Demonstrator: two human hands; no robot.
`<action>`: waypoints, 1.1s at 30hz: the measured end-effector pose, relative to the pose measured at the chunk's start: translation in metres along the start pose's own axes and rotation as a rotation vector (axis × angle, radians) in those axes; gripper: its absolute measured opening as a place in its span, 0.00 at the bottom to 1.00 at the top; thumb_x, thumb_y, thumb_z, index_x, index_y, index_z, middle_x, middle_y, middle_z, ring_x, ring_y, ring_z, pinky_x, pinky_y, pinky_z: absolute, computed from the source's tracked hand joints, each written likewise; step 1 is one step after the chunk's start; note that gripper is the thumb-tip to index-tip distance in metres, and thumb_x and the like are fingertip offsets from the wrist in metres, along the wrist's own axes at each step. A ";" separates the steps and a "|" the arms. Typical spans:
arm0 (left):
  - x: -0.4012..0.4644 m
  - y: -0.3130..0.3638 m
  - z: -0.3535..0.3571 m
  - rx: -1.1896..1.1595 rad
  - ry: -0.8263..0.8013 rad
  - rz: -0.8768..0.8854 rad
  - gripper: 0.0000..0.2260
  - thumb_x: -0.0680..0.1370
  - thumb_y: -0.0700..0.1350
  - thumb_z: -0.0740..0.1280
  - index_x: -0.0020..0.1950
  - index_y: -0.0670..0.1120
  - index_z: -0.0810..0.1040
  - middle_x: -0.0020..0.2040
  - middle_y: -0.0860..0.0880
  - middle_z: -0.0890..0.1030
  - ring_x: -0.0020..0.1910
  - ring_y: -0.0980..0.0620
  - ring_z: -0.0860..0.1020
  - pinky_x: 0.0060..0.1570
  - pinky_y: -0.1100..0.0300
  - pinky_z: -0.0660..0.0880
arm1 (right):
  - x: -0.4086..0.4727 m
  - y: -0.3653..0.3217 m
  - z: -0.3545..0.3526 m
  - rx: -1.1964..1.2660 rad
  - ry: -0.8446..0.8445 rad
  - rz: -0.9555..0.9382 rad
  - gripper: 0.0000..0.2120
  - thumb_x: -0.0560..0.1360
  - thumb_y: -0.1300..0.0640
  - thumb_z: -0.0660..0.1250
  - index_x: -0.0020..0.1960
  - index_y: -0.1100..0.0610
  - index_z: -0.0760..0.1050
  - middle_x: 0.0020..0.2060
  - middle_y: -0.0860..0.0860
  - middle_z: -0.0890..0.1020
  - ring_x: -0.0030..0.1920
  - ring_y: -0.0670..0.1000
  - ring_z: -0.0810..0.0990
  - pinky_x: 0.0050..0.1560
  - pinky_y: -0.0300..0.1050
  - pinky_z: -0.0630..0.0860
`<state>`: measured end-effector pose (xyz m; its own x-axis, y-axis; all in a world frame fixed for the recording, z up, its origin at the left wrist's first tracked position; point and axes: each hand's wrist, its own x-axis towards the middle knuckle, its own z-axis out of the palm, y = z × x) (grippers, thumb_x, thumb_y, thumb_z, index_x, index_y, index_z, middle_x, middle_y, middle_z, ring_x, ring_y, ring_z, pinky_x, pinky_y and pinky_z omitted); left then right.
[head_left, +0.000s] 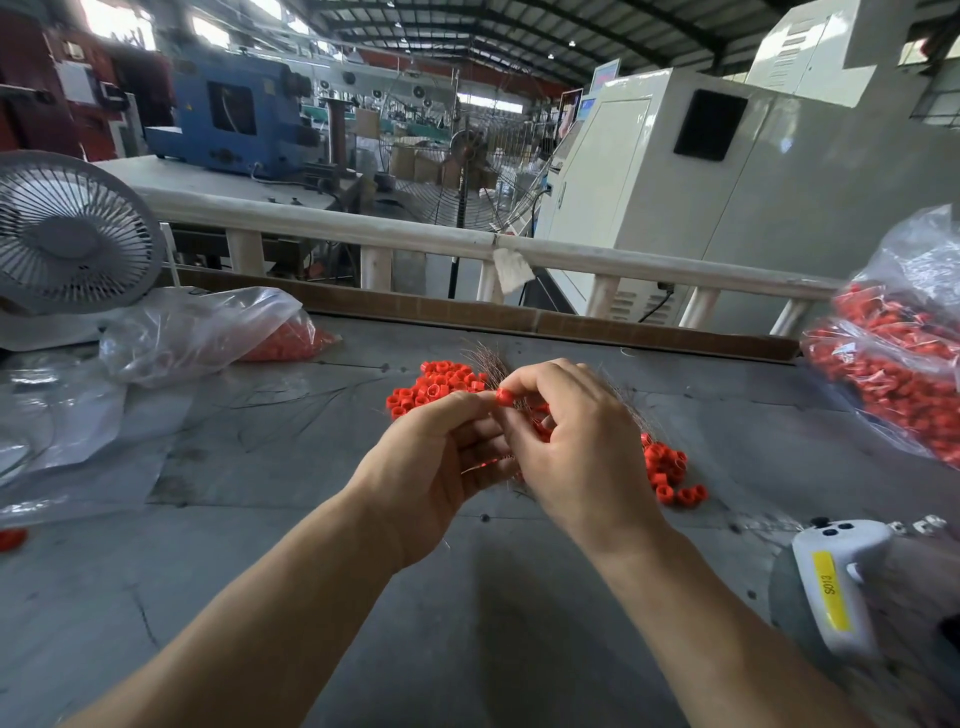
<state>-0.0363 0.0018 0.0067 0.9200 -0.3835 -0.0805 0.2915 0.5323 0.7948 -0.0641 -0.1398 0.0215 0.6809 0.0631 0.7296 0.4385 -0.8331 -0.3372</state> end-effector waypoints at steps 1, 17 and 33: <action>0.000 0.000 -0.001 0.010 0.002 0.001 0.06 0.80 0.41 0.66 0.47 0.42 0.82 0.39 0.45 0.78 0.38 0.50 0.79 0.44 0.55 0.81 | 0.000 0.000 0.000 -0.004 -0.002 -0.002 0.05 0.76 0.60 0.75 0.51 0.56 0.82 0.45 0.47 0.83 0.49 0.50 0.79 0.49 0.49 0.78; 0.001 -0.001 -0.002 0.029 0.045 0.021 0.12 0.79 0.41 0.68 0.60 0.37 0.80 0.48 0.39 0.78 0.44 0.45 0.79 0.44 0.56 0.81 | -0.001 -0.003 0.003 -0.052 -0.008 -0.020 0.03 0.76 0.57 0.74 0.49 0.53 0.81 0.44 0.45 0.82 0.48 0.49 0.79 0.44 0.50 0.78; -0.001 0.000 0.003 0.034 0.028 -0.007 0.05 0.81 0.42 0.65 0.52 0.41 0.79 0.42 0.43 0.76 0.39 0.49 0.77 0.46 0.55 0.77 | 0.001 -0.001 0.005 -0.156 0.068 -0.129 0.05 0.73 0.65 0.73 0.46 0.56 0.82 0.42 0.48 0.83 0.46 0.53 0.79 0.46 0.52 0.77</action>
<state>-0.0378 0.0004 0.0086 0.9251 -0.3657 -0.1024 0.2892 0.5037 0.8140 -0.0606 -0.1361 0.0194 0.5818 0.1422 0.8008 0.4201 -0.8956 -0.1462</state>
